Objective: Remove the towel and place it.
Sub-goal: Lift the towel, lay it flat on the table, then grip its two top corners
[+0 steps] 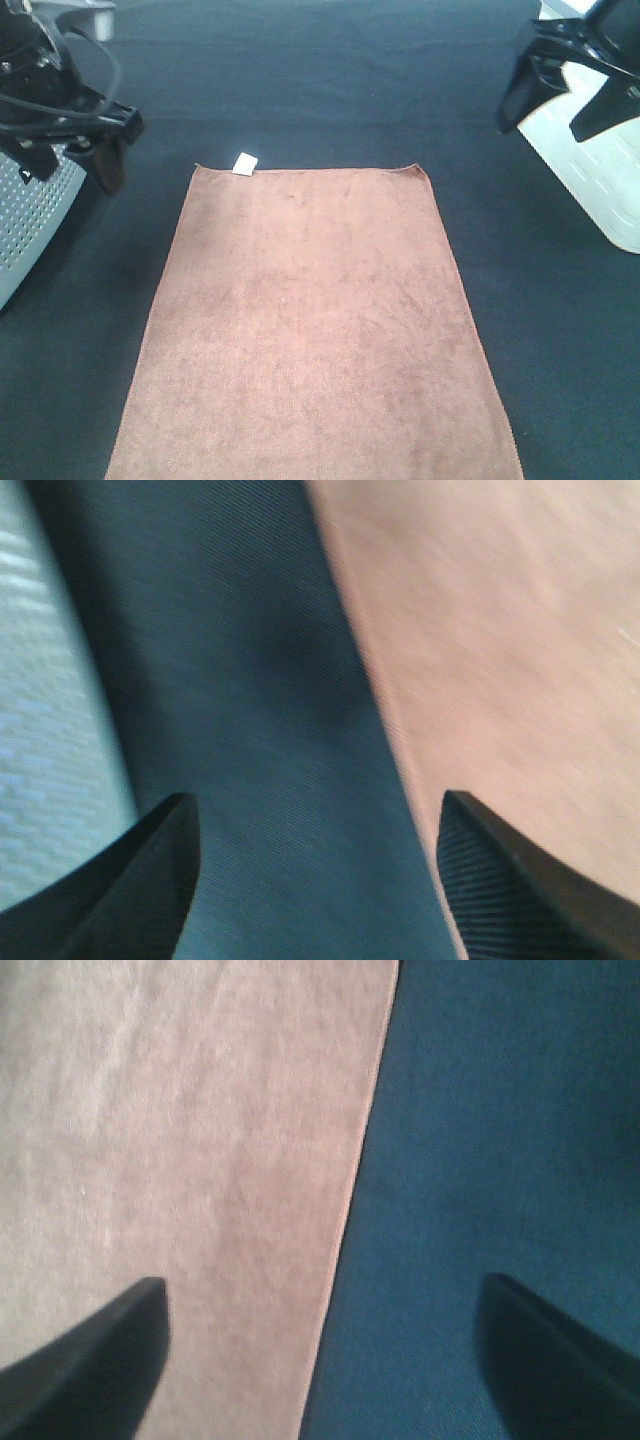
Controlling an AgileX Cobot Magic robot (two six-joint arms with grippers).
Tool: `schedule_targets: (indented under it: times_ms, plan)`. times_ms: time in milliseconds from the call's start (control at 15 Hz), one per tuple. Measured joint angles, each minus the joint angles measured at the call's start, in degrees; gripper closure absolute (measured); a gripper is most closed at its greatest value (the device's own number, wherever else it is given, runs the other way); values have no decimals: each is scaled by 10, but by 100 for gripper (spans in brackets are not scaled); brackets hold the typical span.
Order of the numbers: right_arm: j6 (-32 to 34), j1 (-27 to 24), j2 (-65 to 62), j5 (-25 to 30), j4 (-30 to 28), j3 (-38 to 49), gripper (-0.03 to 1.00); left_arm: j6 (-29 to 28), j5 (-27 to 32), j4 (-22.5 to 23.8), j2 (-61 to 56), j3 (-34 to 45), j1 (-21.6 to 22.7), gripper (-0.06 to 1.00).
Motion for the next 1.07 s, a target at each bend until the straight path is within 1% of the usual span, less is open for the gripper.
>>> schedule_targets:
  times_ms: [133,267,400,533,600,667,800,867,1000,1067]
  plan:
    - [19,0,29,2,0,-13,15,-22,-23,37,15,-5,2,29]
    - [22,0,42,0,0,-13,15,-25,-18,41,41,-12,2,25]
    - [23,0,42,-1,8,-14,14,-37,-7,48,52,-12,2,24]
    - [14,0,58,-1,17,-18,14,-30,-10,49,57,-17,4,23]
    - [14,0,78,-1,17,-29,14,-21,-11,36,68,-32,11,22]
    - [14,0,102,-1,17,-46,14,-3,-9,14,87,-57,24,19]
    - [9,0,145,-2,17,-78,14,33,1,-50,136,-117,55,16]
    - [1,0,159,-6,17,-88,14,41,3,-77,166,-153,70,15]
    - [1,0,196,-14,19,-116,14,45,9,-103,222,-226,84,15]
    - [1,0,219,-15,19,-134,14,47,13,-104,244,-258,84,15]
